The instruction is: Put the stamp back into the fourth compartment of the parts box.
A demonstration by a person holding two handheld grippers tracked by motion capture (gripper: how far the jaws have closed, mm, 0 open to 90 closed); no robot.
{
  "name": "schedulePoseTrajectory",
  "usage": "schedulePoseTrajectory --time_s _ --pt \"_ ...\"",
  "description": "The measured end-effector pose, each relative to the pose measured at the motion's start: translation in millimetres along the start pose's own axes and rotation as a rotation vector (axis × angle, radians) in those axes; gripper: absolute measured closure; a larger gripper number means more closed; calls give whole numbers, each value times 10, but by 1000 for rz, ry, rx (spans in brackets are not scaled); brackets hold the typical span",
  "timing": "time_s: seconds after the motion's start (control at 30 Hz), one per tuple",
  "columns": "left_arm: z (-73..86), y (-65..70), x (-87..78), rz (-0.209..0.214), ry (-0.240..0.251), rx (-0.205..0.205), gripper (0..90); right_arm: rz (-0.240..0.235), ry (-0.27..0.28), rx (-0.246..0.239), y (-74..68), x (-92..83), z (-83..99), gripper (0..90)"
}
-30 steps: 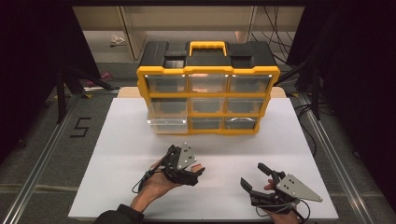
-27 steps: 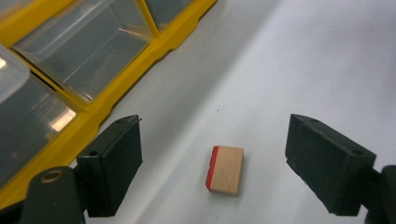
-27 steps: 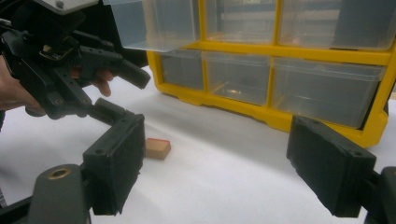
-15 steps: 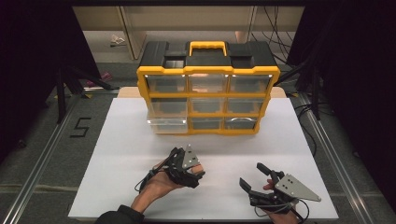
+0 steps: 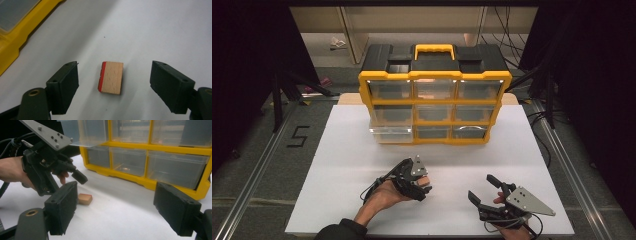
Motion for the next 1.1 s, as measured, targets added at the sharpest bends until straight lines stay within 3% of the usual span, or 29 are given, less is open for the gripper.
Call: schedulePoseTrajectory --time_s 0.23,0.83,1.0,1.1 --pt "37 -25 60 12 -38 -14 291 -1 -1 0 -2 2 2 205" --pt "74 -43 163 40 -108 -1 502 -4 2 2 -4 10 1 206" --pt "68 -54 164 34 -104 3 628 -5 2 2 -4 11 3 207" --pt "69 -55 162 41 -99 -9 651 -4 2 2 -3 10 3 207"
Point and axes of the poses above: each handheld gripper's, and its own axes: x roughly forward along the jaws, z roughly out of its underside, y roughly to its right, the point moved 7 cm from there along x, roughly forward along the jaws, and after that the axes turned 3 degrees about y, right-handed, at the moved point
